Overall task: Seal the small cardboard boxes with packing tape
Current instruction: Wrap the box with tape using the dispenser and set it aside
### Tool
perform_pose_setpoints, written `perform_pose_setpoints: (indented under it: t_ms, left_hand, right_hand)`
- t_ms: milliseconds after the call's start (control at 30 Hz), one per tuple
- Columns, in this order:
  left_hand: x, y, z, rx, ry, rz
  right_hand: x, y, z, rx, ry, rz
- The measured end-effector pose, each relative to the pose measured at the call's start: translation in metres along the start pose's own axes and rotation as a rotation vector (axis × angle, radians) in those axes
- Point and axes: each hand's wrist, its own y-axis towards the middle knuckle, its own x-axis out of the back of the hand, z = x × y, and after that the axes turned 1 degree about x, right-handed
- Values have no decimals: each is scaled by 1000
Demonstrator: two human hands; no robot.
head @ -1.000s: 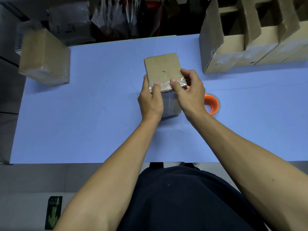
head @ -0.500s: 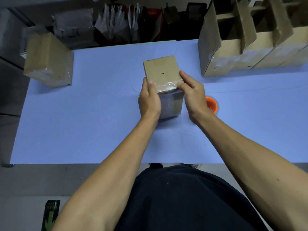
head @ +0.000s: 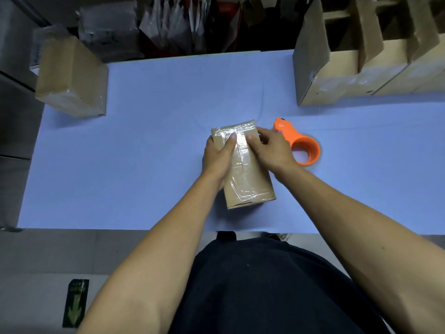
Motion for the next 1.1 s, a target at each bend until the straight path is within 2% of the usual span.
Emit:
perform_pose_setpoints:
  t_ms: [133,233,333,400,500,567,633,733,833,1000,1100]
  left_hand:
    - [-8,8,2,-49,-50,-97]
    - [-14,15,-6,-47,-73,-249]
    - [-9,15,-12,-32,-69,-346]
    - [2,11,-13,-68,36,-353]
    - [27,6,-19,-298,295,-301]
    - [42,8,-24,-452,488,-146]
    - [52,11,-24,-519,676,0]
    - [56,8,-19,-523,775,-4]
    - [53,-4,-9,-509,905,-82]
    - [48,-19,4,-474,1120,-101]
    - [39,-21,1,-382,1011,0]
  right_hand:
    - [9,-2,-12,-102,60,152]
    - [26,-8,-27,-173,-10,200]
    - [38,-12,-41,-189,-58,10]
    - [37,-13,-42,-225,-39,-95]
    - [27,-10,-32,-222,-2,-246]
    - [23,-9,-22,-205,4,-304]
    - [21,-8,-17,-156,66,-284]
    - [21,-9,-19,-59,134,-196]
    - [25,-10,-18,-10,-23,-151]
    - [18,-5,-18,-128,-25,-311]
    - [15,-4,-14,-120,52,-298]
